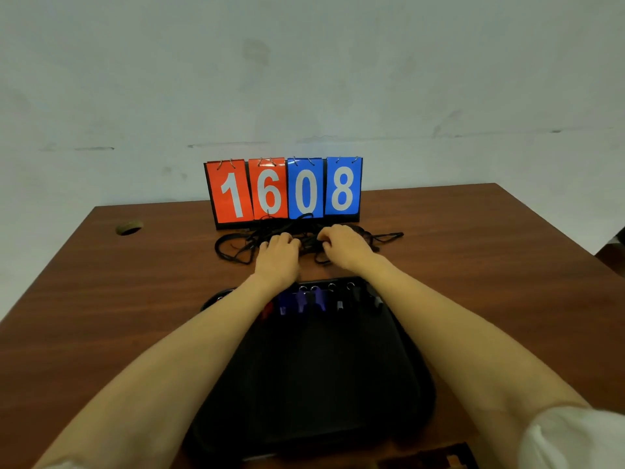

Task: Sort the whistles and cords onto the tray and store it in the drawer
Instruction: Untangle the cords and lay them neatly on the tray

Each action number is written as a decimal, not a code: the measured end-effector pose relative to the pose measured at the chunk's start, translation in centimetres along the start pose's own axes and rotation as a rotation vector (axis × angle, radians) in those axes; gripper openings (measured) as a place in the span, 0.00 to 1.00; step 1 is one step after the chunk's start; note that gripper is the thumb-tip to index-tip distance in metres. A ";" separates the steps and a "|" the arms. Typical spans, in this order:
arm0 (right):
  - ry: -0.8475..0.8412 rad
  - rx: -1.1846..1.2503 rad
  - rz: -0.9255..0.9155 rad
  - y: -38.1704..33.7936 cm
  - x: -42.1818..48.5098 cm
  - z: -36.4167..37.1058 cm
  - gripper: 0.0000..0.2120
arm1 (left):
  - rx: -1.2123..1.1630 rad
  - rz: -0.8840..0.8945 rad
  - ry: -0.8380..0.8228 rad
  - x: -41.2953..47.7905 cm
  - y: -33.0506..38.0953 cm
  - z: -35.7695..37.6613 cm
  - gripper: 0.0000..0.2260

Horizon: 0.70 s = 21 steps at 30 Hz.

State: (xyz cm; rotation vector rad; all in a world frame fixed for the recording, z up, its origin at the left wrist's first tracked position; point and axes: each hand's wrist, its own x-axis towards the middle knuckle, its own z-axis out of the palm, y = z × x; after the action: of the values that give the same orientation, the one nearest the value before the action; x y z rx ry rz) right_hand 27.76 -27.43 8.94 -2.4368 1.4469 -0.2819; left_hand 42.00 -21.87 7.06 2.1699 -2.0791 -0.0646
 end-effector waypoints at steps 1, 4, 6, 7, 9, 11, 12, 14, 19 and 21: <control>-0.019 -0.003 0.003 0.0 1.1 0.2 0.16 | -0.006 -0.006 -0.013 0.7 -0.6 0.0 0.19; -0.049 -0.008 0.022 0.3 3.9 0.7 0.19 | -0.055 -0.016 -0.049 2.6 -1.9 0.4 0.20; -0.076 -0.025 0.029 0.5 5.1 1.1 0.21 | -0.096 -0.015 -0.082 3.4 -2.4 0.9 0.21; -0.095 -0.034 0.030 0.7 5.6 1.3 0.22 | -0.106 -0.013 -0.098 3.6 -2.6 1.3 0.21; -0.125 -0.037 0.028 1.0 6.2 1.9 0.22 | -0.112 -0.011 -0.110 4.1 -2.8 2.0 0.20; -0.121 -0.015 0.039 1.4 6.5 2.5 0.19 | -0.100 -0.021 -0.102 4.4 -3.1 2.7 0.20; -0.104 0.004 0.058 1.6 6.7 2.8 0.18 | -0.094 -0.030 -0.100 4.5 -3.2 2.9 0.20; -0.041 0.031 0.113 1.9 6.8 3.3 0.17 | -0.088 -0.045 -0.099 4.6 -3.4 3.2 0.19; 0.048 0.047 0.188 1.9 7.2 4.0 0.18 | -0.066 -0.044 -0.091 4.2 -3.1 3.6 0.16; 0.043 0.049 0.204 1.8 7.3 4.3 0.13 | -0.071 -0.037 -0.095 3.9 -3.1 3.7 0.16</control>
State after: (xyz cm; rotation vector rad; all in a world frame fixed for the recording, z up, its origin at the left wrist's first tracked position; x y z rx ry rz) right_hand 31.08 -33.98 4.38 -2.2354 1.6705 -0.3224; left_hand 44.77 -25.93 3.29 2.2038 -2.0515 -0.2464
